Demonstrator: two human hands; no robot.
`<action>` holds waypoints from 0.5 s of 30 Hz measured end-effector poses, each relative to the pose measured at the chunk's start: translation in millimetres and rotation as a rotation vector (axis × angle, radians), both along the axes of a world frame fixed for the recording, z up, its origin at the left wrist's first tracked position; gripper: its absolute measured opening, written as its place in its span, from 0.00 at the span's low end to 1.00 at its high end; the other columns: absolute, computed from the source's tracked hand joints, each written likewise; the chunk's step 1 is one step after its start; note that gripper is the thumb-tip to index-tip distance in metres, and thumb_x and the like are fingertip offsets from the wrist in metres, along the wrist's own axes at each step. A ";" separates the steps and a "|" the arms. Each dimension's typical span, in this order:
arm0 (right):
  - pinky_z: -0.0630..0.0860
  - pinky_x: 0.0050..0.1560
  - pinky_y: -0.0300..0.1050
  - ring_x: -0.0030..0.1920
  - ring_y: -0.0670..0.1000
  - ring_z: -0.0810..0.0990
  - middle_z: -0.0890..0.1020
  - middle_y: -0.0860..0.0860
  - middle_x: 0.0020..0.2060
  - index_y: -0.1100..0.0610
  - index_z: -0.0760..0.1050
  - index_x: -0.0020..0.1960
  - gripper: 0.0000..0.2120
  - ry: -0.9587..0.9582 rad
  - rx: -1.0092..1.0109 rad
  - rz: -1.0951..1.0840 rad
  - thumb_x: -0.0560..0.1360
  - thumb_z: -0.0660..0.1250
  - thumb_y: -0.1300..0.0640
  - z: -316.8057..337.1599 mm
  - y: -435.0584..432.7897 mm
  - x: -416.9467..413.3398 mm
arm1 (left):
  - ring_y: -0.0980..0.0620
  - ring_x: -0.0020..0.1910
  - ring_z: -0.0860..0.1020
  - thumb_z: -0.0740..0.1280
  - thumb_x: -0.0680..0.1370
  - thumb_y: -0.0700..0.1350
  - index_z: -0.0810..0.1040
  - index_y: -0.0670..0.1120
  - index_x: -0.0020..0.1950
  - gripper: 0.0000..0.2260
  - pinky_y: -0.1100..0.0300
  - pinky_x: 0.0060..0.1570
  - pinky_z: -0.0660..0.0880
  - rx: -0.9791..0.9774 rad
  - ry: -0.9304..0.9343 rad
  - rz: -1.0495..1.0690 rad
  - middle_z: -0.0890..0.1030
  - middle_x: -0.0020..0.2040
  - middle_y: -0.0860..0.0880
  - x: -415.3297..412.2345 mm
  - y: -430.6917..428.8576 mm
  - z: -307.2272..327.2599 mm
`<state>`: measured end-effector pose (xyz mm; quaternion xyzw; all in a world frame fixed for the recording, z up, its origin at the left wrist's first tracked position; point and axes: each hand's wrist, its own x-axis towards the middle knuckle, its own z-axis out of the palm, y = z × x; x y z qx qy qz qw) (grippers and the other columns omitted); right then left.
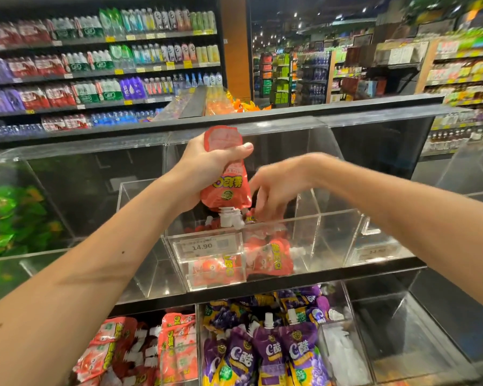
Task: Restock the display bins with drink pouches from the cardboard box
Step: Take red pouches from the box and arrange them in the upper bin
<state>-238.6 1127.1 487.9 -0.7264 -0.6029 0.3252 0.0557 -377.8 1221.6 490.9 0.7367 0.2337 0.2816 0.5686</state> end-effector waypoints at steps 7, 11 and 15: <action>0.81 0.54 0.53 0.53 0.57 0.84 0.84 0.58 0.56 0.57 0.71 0.68 0.21 0.644 0.272 -0.191 0.77 0.69 0.57 23.6 -16.2 24.1 | 0.35 0.49 0.84 0.78 0.66 0.56 0.67 0.46 0.70 0.37 0.38 0.47 0.81 -0.532 -0.265 -0.030 0.82 0.59 0.37 17.3 -6.3 5.2; 0.83 0.47 0.47 0.48 0.54 0.84 0.84 0.58 0.53 0.58 0.72 0.66 0.22 0.617 0.349 -0.248 0.74 0.72 0.62 24.7 -24.6 33.9 | 0.44 0.50 0.85 0.73 0.71 0.58 0.77 0.48 0.57 0.21 0.43 0.54 0.81 -0.205 -0.213 -0.007 0.86 0.52 0.44 23.5 -8.7 0.8; 0.82 0.53 0.52 0.51 0.56 0.84 0.84 0.54 0.52 0.55 0.74 0.65 0.23 0.164 0.453 -0.285 0.73 0.75 0.63 33.5 -31.1 48.8 | 0.51 0.56 0.82 0.78 0.65 0.64 0.77 0.62 0.61 0.26 0.49 0.61 0.77 0.316 -0.005 0.026 0.83 0.57 0.49 20.3 4.8 -13.9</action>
